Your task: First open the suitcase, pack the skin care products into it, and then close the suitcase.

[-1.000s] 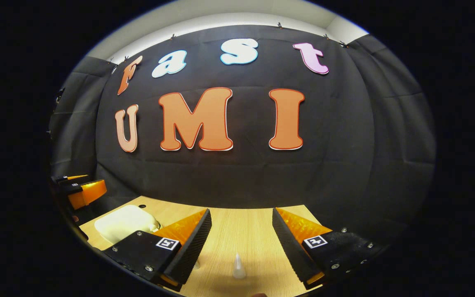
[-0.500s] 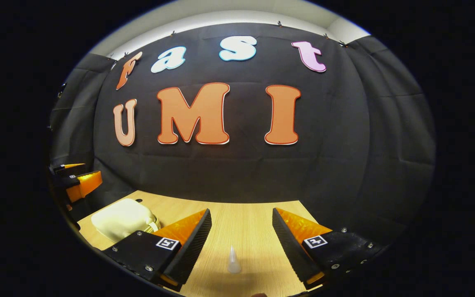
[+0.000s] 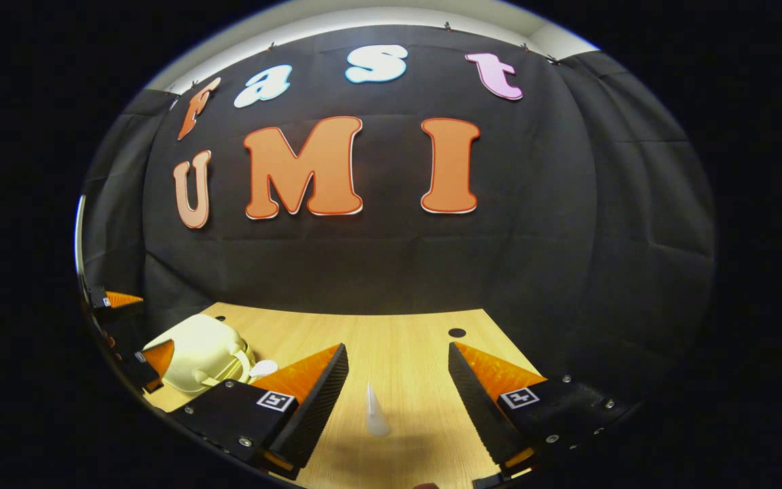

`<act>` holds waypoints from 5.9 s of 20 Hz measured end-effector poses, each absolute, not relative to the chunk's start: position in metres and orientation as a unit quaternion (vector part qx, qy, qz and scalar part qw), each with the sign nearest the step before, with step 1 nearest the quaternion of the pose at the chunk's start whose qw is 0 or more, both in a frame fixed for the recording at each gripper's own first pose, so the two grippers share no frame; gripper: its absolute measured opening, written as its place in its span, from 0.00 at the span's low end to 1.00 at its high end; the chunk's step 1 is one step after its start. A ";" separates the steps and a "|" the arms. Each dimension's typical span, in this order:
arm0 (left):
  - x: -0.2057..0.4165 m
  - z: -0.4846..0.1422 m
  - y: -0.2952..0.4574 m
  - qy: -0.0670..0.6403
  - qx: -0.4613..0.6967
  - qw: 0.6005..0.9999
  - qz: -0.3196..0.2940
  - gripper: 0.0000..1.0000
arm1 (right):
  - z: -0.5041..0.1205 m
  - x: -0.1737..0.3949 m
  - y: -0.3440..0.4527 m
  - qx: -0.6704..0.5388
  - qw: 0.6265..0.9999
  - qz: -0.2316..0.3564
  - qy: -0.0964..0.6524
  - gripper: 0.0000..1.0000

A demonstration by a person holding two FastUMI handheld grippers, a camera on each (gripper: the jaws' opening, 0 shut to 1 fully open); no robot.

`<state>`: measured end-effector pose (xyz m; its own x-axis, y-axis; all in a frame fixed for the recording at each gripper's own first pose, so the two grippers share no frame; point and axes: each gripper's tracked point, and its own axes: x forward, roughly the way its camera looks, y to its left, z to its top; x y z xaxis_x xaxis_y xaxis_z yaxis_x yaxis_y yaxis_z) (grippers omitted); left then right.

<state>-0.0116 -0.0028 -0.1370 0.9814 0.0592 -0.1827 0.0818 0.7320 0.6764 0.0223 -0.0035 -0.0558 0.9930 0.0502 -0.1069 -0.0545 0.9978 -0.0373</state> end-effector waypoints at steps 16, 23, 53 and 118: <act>0.047 -0.264 0.002 0.189 0.553 0.811 -0.031 0.98 | -0.111 0.038 -0.062 -0.012 0.992 -0.029 0.125 0.94; 0.069 -0.290 -0.003 0.226 0.568 0.790 -0.046 0.99 | -0.116 0.048 -0.069 -0.004 0.990 -0.044 0.134 0.95; 0.076 -0.158 0.068 0.281 0.217 0.930 -0.098 0.01 | -0.032 0.060 0.062 0.008 0.997 -0.019 0.070 0.94; 0.072 0.009 -0.180 0.049 0.048 0.997 0.023 1.00 | -0.028 0.076 0.029 -0.011 0.998 0.002 0.064 0.95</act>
<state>0.0716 -0.1798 0.0094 0.9941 0.0512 -0.0951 -0.0418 0.9943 0.0985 0.0760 0.0295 -0.0284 0.9919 0.0028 -0.1273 -0.0055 0.9998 -0.0214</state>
